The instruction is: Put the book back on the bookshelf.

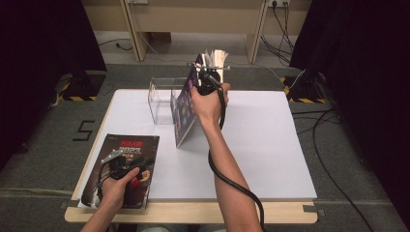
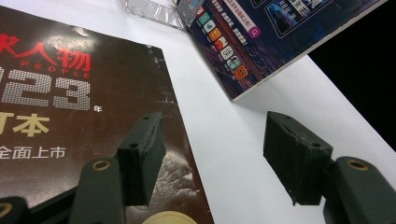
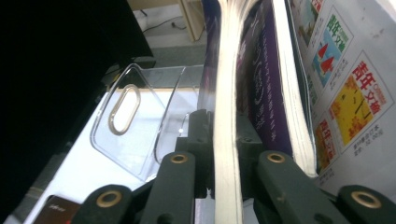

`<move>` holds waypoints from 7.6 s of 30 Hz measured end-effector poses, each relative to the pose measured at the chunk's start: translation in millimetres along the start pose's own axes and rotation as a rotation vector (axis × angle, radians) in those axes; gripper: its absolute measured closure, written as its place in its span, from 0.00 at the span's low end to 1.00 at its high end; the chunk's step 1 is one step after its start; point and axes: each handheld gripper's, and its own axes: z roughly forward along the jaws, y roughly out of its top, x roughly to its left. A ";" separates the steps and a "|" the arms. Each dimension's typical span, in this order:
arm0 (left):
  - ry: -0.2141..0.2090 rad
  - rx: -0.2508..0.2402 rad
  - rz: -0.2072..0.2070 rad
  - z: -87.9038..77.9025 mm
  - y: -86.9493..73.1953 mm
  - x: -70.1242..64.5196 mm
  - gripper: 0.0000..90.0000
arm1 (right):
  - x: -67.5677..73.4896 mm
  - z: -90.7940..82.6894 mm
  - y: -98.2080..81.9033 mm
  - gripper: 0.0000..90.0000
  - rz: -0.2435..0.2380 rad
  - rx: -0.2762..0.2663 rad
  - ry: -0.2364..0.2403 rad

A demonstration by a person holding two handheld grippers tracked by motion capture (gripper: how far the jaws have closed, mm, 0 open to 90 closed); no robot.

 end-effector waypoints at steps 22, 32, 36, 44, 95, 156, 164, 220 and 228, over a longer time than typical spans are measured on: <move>-0.004 -0.008 -0.003 -2.4 0.7 1.9 0.42 | 16.8 -4.5 14.2 0.92 0.019 -0.216 0.005; -0.004 -0.011 -0.003 -2.7 1.8 1.6 0.42 | 18.3 -18.9 19.2 0.92 0.034 -0.294 -0.007; -0.005 -0.010 -0.003 -2.4 1.5 1.5 0.42 | 20.3 -7.0 18.4 0.92 0.043 -0.300 -0.020; -0.006 -0.020 -0.004 -5.0 3.1 3.8 0.42 | 28.6 29.3 0.2 0.91 0.001 -0.275 -0.066; -0.014 -0.019 0.009 -3.3 1.3 -2.3 0.43 | -18.0 -41.8 -62.3 0.87 0.033 -0.230 0.036; -0.017 -0.024 0.010 -3.2 1.6 -1.8 0.43 | -16.2 -9.8 -51.4 0.64 0.019 -0.267 -0.004; -0.019 -0.025 0.008 -3.3 1.9 -1.4 0.43 | -10.3 -1.8 -44.6 0.67 0.015 -0.265 -0.024; -0.023 -0.026 0.001 -3.4 2.2 0.9 0.43 | 36.0 33.4 -34.0 0.80 -0.049 -0.249 -0.025; -0.023 -0.029 -0.001 -5.1 2.7 3.0 0.43 | 29.1 33.5 -35.5 0.85 -0.031 -0.287 -0.032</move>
